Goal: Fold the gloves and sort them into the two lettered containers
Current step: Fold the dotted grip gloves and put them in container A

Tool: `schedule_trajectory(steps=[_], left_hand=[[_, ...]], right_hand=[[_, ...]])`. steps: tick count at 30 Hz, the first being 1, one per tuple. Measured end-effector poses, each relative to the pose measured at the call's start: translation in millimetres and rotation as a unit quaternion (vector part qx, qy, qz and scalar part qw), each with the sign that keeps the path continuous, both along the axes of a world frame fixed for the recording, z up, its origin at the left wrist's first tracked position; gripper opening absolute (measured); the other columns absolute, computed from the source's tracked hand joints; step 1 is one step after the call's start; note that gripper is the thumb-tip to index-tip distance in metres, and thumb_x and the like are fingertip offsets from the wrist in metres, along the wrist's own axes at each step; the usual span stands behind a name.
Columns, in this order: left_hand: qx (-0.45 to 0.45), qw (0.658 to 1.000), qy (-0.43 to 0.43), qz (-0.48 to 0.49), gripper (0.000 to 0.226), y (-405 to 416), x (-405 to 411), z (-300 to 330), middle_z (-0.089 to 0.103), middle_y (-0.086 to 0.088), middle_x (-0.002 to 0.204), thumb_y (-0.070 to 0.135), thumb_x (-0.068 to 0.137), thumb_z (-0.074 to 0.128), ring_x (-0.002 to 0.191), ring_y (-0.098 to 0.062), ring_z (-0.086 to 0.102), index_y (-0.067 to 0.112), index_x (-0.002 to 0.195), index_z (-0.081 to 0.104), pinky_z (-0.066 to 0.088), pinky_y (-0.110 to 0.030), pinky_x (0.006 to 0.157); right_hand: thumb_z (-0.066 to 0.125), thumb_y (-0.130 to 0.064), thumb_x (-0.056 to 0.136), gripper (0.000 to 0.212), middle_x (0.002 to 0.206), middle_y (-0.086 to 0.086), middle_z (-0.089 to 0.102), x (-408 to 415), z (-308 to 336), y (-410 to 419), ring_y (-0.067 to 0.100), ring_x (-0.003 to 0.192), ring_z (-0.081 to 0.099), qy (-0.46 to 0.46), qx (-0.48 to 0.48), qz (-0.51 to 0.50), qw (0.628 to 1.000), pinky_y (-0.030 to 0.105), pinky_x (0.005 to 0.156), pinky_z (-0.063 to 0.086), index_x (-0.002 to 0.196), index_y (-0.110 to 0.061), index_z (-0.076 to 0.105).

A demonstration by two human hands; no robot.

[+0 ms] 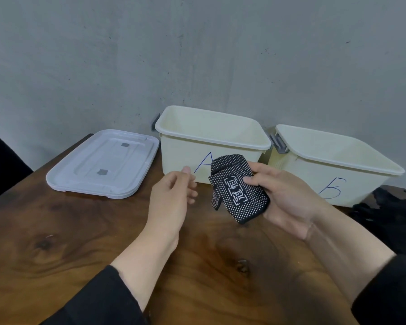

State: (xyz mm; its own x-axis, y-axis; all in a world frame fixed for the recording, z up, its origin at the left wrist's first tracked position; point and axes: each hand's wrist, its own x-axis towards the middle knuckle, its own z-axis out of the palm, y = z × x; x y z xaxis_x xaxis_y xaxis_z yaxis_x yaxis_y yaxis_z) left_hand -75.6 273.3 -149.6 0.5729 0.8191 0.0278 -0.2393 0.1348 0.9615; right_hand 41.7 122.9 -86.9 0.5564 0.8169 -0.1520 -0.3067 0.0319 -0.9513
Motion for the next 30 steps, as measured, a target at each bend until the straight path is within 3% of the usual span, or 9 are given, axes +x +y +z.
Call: schedule_trajectory(steps=[5,9,15,18,20,22,26,28,30], left_hand=[[0.158,0.982,0.043,0.097,0.02,33,-6,15,0.069,0.008,0.082,0.032,0.099,0.054,0.08,-0.009,0.062,0.027,0.085,0.068,0.05,-0.032,0.082],[0.298,0.94,0.072,0.147,0.016,69,-4,42,0.062,0.015,0.096,0.026,0.099,0.053,0.091,0.005,0.055,0.035,0.089,0.062,0.038,-0.006,0.072],[0.419,0.888,0.144,0.12,0.026,125,15,66,0.051,0.015,0.128,0.03,0.1,0.052,0.116,0.004,0.045,0.028,0.123,0.064,0.035,-0.018,0.092],[0.429,0.878,0.207,0.048,0.037,145,22,67,0.044,0.013,0.147,0.033,0.103,0.045,0.137,-0.005,0.036,0.026,0.137,0.057,0.028,-0.022,0.106],[0.428,0.874,0.228,0.004,0.04,153,25,63,0.04,0.014,0.153,0.034,0.104,0.04,0.141,-0.004,0.033,0.025,0.141,0.055,0.025,-0.021,0.111],[0.423,0.874,0.238,-0.028,0.042,157,25,58,0.037,0.018,0.154,0.035,0.105,0.039,0.143,-0.001,0.03,0.027,0.144,0.051,0.021,-0.02,0.114],[0.415,0.877,0.238,-0.042,0.045,161,23,56,0.038,0.02,0.153,0.035,0.104,0.043,0.138,0.009,0.029,0.027,0.147,0.046,0.013,-0.001,0.104],[0.411,0.88,0.235,-0.034,0.044,163,23,57,0.041,0.02,0.151,0.035,0.103,0.045,0.136,0.009,0.031,0.027,0.146,0.048,0.015,-0.001,0.103],[0.414,0.879,0.234,-0.03,0.043,164,22,57,0.044,0.02,0.15,0.035,0.102,0.045,0.137,0.006,0.034,0.028,0.145,0.05,0.02,-0.007,0.106]], right_hand=[[0.047,0.003,0.099,0.034,0.124,0.022,0.069,15,40,11,0.033,0.117,0.067,-0.024,0.009,-0.012,1.0,0.041,0.091,0.059,0.129,0.002,0.062],[0.046,0.001,0.1,0.034,0.125,0.021,0.069,34,81,34,0.032,0.118,0.067,-0.068,0.008,-0.015,0.998,0.039,0.091,0.059,0.13,0.002,0.061],[0.052,0.005,0.097,0.023,0.117,0.022,0.071,74,124,102,0.027,0.101,0.072,-0.078,0.008,-0.078,0.994,0.036,0.073,0.064,0.116,0.003,0.064],[0.055,0.007,0.095,0.017,0.111,0.022,0.07,91,117,141,0.026,0.088,0.072,-0.084,-0.032,-0.102,0.991,0.037,0.068,0.064,0.108,0.001,0.064],[0.056,0.008,0.095,0.018,0.104,0.021,0.071,97,102,164,0.025,0.082,0.071,-0.082,-0.071,-0.108,0.988,0.04,0.069,0.064,0.11,0.002,0.064],[0.055,0.009,0.096,0.012,0.09,0.017,0.068,98,85,184,0.024,0.077,0.068,-0.074,-0.112,-0.105,0.985,0.042,0.075,0.061,0.098,0.0,0.062],[0.056,0.009,0.096,0.009,0.087,0.017,0.067,96,53,214,0.024,0.074,0.067,-0.055,-0.164,-0.102,0.98,0.04,0.062,0.062,0.096,0.001,0.06],[0.06,0.002,0.097,0.001,0.089,0.017,0.067,94,40,225,0.024,0.075,0.067,-0.059,-0.213,-0.07,0.973,0.04,0.064,0.061,0.096,0.003,0.06],[0.066,-0.022,0.098,0.025,0.095,0.012,0.071,94,33,232,0.022,0.081,0.068,-0.157,-0.349,0.003,0.924,0.039,0.076,0.059,0.104,0.001,0.06]])
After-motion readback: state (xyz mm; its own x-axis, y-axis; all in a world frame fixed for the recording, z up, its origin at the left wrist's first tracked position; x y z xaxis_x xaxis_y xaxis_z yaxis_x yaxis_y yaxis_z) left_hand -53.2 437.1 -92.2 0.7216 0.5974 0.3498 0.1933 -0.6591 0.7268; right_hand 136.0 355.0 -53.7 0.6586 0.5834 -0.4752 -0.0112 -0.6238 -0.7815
